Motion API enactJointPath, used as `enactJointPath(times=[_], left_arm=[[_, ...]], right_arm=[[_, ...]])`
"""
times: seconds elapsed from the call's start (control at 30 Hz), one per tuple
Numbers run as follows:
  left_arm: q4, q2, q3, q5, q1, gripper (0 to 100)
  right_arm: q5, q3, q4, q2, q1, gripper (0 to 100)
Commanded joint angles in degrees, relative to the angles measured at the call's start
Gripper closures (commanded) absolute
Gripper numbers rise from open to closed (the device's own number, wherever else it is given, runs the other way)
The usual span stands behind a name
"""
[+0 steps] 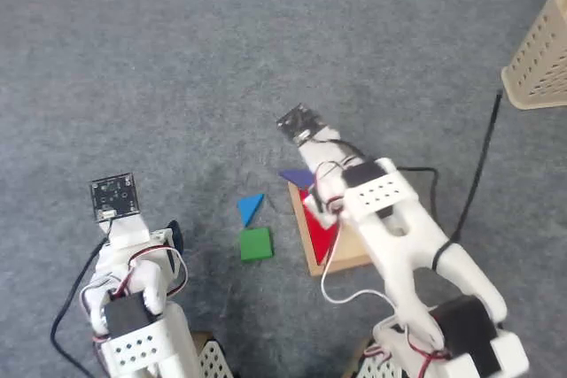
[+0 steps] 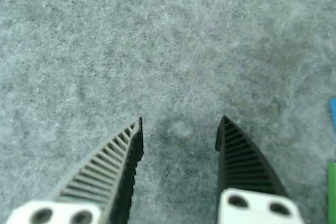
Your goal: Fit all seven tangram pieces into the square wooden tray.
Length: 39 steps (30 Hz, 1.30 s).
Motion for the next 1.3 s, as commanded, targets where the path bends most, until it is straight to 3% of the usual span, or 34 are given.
enactJointPath(times=[0.0,0.23,0.63,0.77,0.97,1.27], left_arm=[[0.18,-1.14,-0.75,-0.35,-0.26,78],[0.18,-1.14,-0.75,-0.35,-0.26,78],[0.18,-1.14,-0.75,-0.35,-0.26,78],[0.18,-1.14,-0.75,-0.35,-0.26,78],[0.18,-1.14,-0.75,-0.35,-0.26,78],[0.18,-1.14,-0.75,-0.35,-0.26,78]], right_arm=[[0.79,-3.34,1.98,-0.75,-7.08,85.8],[1.32,-3.34,1.63,-0.48,-16.84,85.3],[0.79,-1.58,-0.57,-0.04,-24.57,76.4],[0.97,-1.23,-0.31,-0.4,-22.2,76.4],[0.79,-1.32,-0.84,-0.04,-11.82,76.4],[-4.4,0.09,-9.01,0.04,-11.03,76.4]])
